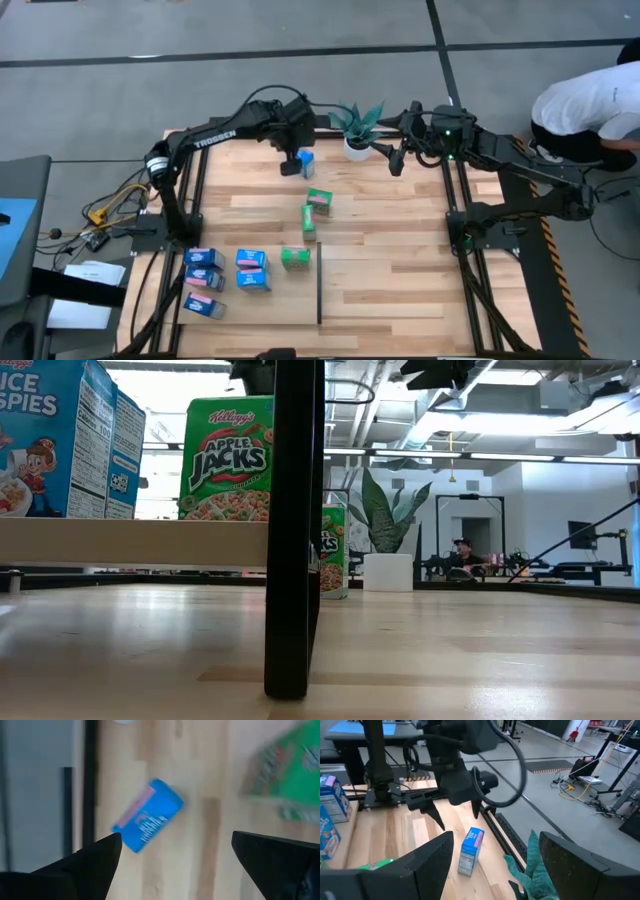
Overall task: Stack cereal on shelf
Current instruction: Put the light blue cereal box on the shelf aligned with the other light blue cereal boxes
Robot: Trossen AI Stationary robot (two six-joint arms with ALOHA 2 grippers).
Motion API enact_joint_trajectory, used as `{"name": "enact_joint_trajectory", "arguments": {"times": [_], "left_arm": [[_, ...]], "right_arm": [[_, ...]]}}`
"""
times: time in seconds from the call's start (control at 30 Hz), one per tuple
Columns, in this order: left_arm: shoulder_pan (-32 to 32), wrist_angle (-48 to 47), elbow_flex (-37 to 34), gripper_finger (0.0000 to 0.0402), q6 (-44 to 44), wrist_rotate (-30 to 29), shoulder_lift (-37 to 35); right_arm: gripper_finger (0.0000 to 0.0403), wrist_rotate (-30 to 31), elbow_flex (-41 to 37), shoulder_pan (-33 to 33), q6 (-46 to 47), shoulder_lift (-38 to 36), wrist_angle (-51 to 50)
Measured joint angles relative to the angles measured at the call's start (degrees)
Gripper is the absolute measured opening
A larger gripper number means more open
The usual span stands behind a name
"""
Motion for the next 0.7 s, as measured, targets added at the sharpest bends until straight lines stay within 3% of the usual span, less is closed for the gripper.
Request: {"name": "enact_joint_trajectory", "arguments": {"times": [0.1,0.43,0.7], "left_arm": [[1.82,-1.11,0.0,0.0368,4.69,4.62,0.55],[2.64,1.63,0.0,0.0368,21.68,4.48,2.33],[3.01,4.74,-0.01,0.0368,26.39,4.37,5.48]], "right_arm": [[0.0317,-0.01,0.0,-0.13,0.01,0.0,0.04],[0.0317,-0.01,0.0,-0.34,0.01,0.0,0.04],[0.0317,0.05,0.0,-0.7,0.01,0.0,0.06]]}}
